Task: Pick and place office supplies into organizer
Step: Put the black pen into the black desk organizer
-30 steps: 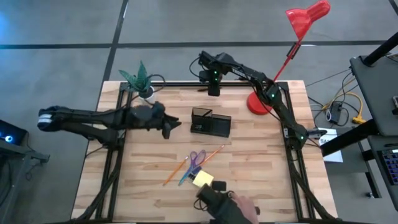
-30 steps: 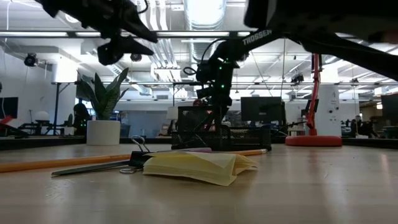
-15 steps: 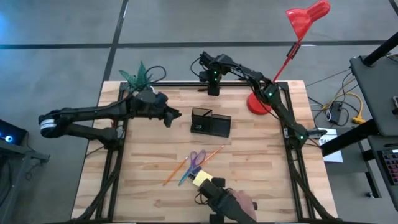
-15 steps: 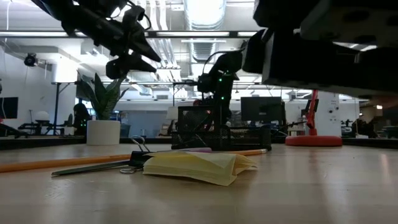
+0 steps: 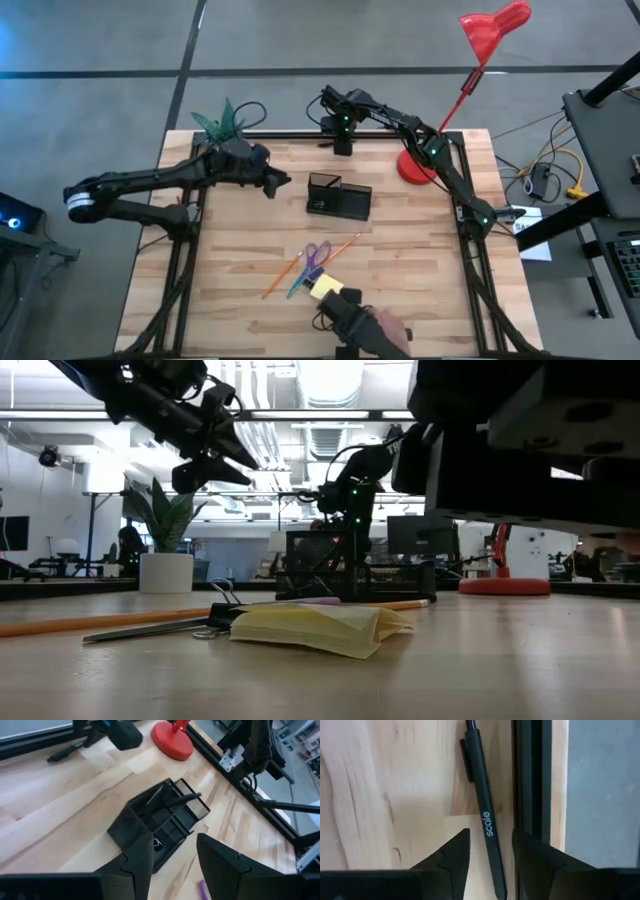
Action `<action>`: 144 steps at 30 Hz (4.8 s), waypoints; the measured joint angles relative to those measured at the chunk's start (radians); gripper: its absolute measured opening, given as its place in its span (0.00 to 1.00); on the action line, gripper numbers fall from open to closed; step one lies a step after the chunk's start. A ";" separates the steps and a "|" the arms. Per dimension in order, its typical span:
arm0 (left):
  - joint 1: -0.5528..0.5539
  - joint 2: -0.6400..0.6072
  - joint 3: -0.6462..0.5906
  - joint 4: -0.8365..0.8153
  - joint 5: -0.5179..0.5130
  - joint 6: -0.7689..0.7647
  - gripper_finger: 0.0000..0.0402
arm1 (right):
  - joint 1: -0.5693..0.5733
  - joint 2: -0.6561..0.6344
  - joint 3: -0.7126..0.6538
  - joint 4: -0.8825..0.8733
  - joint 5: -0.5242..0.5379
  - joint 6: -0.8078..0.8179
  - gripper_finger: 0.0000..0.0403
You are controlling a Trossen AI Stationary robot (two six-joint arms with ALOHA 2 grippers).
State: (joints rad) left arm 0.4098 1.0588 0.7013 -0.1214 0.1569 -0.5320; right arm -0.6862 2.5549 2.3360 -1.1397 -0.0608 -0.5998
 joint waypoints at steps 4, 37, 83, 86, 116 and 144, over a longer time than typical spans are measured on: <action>0.025 0.000 0.000 0.000 0.018 0.022 0.34 | 0.007 0.000 -0.019 0.003 0.000 0.002 0.34; 0.042 -0.003 0.000 0.000 0.030 0.043 0.34 | 0.006 -0.008 -0.119 0.048 -0.016 -0.005 0.05; 0.041 0.001 -0.004 0.016 0.051 -0.029 0.34 | 0.008 -0.036 -0.066 0.033 -0.256 0.247 0.04; 0.041 0.001 -0.004 0.016 0.047 -0.029 0.34 | 0.011 -0.038 -0.066 0.033 -0.303 0.285 0.04; 0.041 -0.226 -0.016 -0.140 -0.067 0.019 0.34 | 0.137 -0.180 -0.051 0.154 -0.367 0.515 0.04; 0.040 -0.420 -0.197 -0.095 -0.039 0.055 0.34 | 0.440 -0.555 -0.579 0.626 0.171 0.956 0.04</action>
State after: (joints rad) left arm 0.4495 0.6392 0.5046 -0.2164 0.1179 -0.4772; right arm -0.2460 1.9994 1.7565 -0.5139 0.1099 0.3559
